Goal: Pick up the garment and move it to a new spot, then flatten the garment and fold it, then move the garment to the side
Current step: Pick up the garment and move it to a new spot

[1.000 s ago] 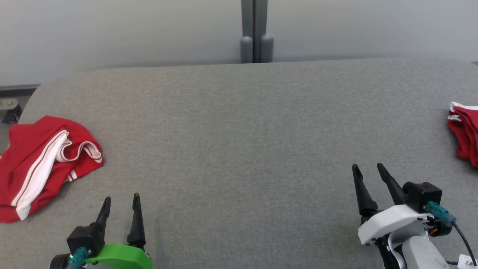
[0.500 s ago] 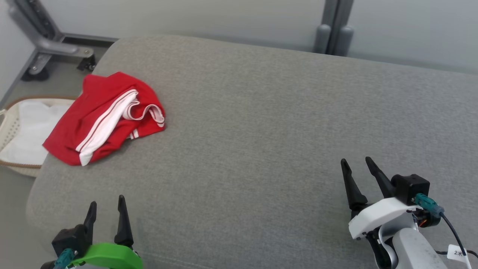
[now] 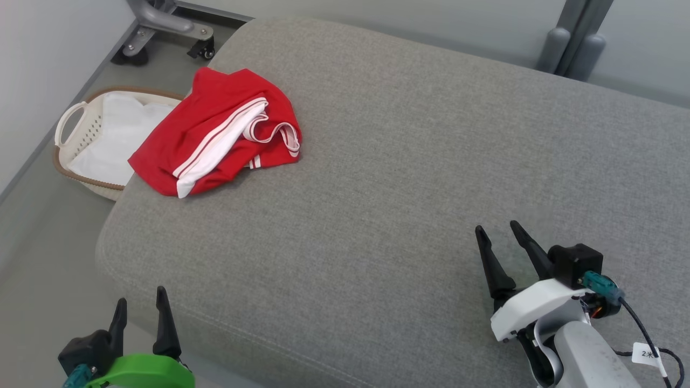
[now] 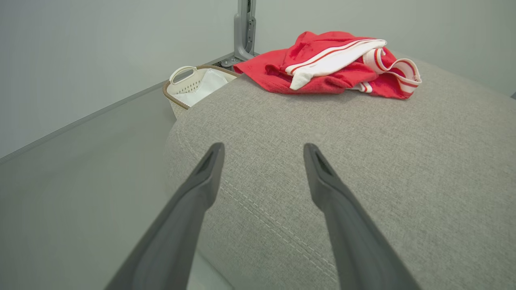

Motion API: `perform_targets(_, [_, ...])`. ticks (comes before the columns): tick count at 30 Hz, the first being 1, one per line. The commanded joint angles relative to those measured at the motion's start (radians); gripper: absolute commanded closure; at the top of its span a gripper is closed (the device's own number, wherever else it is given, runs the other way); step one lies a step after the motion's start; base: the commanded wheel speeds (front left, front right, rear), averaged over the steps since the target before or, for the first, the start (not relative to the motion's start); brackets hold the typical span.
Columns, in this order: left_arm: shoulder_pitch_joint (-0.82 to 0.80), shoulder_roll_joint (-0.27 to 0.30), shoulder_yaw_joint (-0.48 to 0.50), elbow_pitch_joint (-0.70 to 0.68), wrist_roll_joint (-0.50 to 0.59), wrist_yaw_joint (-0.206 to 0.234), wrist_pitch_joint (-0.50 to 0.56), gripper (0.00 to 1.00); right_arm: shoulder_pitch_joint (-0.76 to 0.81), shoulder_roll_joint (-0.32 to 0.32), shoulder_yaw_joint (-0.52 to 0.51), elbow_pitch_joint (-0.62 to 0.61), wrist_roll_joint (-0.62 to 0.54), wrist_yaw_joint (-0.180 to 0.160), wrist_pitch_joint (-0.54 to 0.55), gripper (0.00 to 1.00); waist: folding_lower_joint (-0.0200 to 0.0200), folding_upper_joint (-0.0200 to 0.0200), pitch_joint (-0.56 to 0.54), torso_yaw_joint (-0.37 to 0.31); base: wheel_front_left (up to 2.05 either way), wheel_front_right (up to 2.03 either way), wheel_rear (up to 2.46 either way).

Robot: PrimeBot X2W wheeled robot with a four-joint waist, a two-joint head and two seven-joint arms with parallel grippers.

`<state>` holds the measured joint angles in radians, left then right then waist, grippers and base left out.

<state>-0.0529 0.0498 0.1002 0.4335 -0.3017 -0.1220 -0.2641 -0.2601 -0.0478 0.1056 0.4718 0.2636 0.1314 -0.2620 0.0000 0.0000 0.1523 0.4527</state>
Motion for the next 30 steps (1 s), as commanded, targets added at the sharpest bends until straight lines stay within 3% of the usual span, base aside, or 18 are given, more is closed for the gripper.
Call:
perform_targets(1, [-0.028, 0.003, 0.003, 0.005, -0.005, -0.002, 0.000, 0.00, -0.010, -0.006, 0.004, 0.003, -0.013, -0.002, -0.004, 0.00, 0.0000, 0.0000, 0.026, -0.013, 0.00, 0.00, 0.00])
perform_targets(9, [-0.193, 0.022, -0.016, 0.022, -0.035, -0.009, 0.000, 0.00, -0.087, -0.006, 0.015, -0.025, -0.069, -0.002, -0.004, 0.00, 0.0000, 0.0000, 0.153, -0.069, 0.00, 0.00, 0.00])
perform_targets(21, [-0.502, 0.253, -0.187, 0.113, -0.204, -0.009, 0.000, 0.00, -0.191, -0.006, 0.040, -0.112, -0.081, -0.001, -0.004, 0.00, 0.0000, 0.0000, 0.317, -0.162, 0.00, 0.00, 0.00])
perform_targets(30, [-0.659, 0.405, -0.380, 0.238, -0.441, -0.009, 0.000, 0.00, -0.237, -0.007, 0.051, -0.149, -0.098, -0.002, -0.002, 0.00, 0.0000, 0.0000, 0.396, -0.237, 0.00, 0.00, 0.00])
